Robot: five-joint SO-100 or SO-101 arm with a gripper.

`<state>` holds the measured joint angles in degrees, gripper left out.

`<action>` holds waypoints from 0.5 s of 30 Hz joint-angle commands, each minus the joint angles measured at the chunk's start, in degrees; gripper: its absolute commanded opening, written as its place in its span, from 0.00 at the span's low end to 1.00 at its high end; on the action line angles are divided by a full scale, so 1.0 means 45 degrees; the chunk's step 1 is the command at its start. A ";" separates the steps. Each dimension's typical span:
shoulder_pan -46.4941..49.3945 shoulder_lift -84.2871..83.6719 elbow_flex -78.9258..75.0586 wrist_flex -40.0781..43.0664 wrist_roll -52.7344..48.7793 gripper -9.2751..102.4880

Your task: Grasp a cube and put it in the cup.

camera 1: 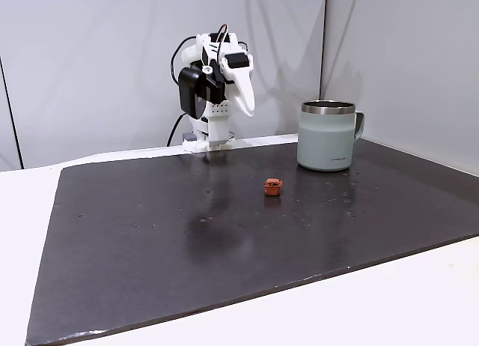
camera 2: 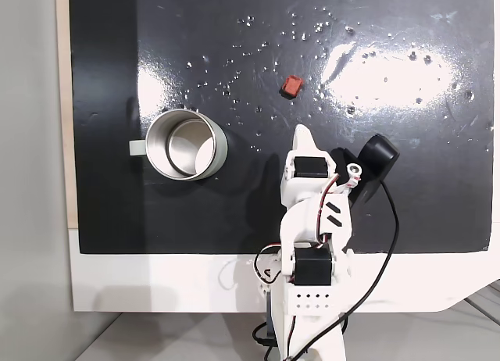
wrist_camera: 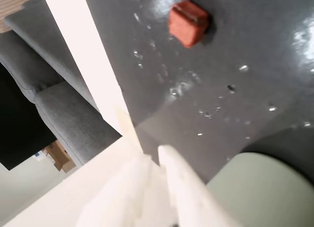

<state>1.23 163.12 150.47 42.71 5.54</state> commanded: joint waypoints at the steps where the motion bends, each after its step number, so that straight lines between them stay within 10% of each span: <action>1: -0.0176 -0.1816 -0.2500 0.0078 0.0391 0.08; 15: -0.0234 -0.8496 -0.9102 0.2305 0.2266 0.08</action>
<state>0.44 128.50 118.21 50.89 14.24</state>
